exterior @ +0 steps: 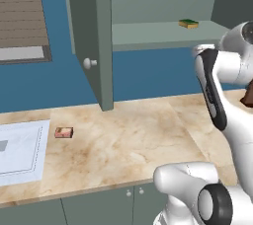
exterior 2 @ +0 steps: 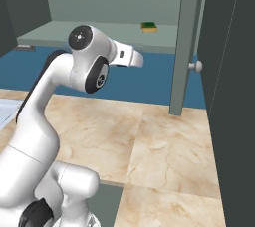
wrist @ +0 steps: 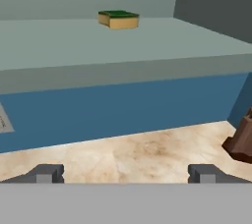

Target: Locate and retrieve the bar soap and sponge from the cabinet. Place them next to the sink.

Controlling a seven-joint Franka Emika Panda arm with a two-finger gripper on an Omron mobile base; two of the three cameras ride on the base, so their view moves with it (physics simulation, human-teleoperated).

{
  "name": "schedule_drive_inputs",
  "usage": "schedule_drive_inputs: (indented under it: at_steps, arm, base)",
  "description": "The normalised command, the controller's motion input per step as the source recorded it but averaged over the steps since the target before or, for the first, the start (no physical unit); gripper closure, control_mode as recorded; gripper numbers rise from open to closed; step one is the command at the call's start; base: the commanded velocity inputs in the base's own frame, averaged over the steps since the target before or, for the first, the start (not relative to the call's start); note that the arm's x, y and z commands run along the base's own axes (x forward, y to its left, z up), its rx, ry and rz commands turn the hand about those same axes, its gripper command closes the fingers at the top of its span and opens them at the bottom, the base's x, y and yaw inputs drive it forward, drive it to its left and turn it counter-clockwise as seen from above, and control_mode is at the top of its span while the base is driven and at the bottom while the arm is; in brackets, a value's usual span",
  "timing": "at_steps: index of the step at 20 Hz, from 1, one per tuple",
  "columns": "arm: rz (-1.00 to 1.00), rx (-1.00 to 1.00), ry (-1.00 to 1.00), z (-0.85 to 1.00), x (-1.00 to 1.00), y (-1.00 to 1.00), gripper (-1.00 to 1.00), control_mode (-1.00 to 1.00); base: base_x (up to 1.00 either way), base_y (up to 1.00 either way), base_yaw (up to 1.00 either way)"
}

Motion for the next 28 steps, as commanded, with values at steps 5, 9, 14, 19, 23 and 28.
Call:
schedule_drive_inputs:
  at_steps: [5, 9, 14, 19, 23, 28]
  arm:
    - [-0.01, -0.01, 0.04, 0.47, 0.06, -0.05, -1.00, -1.00]
    - [0.00, -0.04, 0.07, 0.22, 0.20, 0.00, -1.00, -1.00]
    - [0.00, -0.02, 0.00, 0.20, 0.24, 0.00, -1.00, -1.00]
    - [0.03, 0.00, 0.00, 0.10, 0.29, -0.02, -1.00, -1.00]
    - [0.01, 0.02, 0.00, 0.03, 0.28, -0.14, -1.00, -1.00]
    - [0.00, 0.05, 0.00, 0.00, 0.34, -0.16, -1.00, -1.00]
  base:
    - [0.00, 0.00, 0.00]
    - [0.00, 0.00, 0.00]
    - [0.00, 0.00, 0.00]
    - [0.00, 0.00, 0.00]
    - [0.00, 0.00, 0.00]
    - [0.00, 0.00, 0.00]
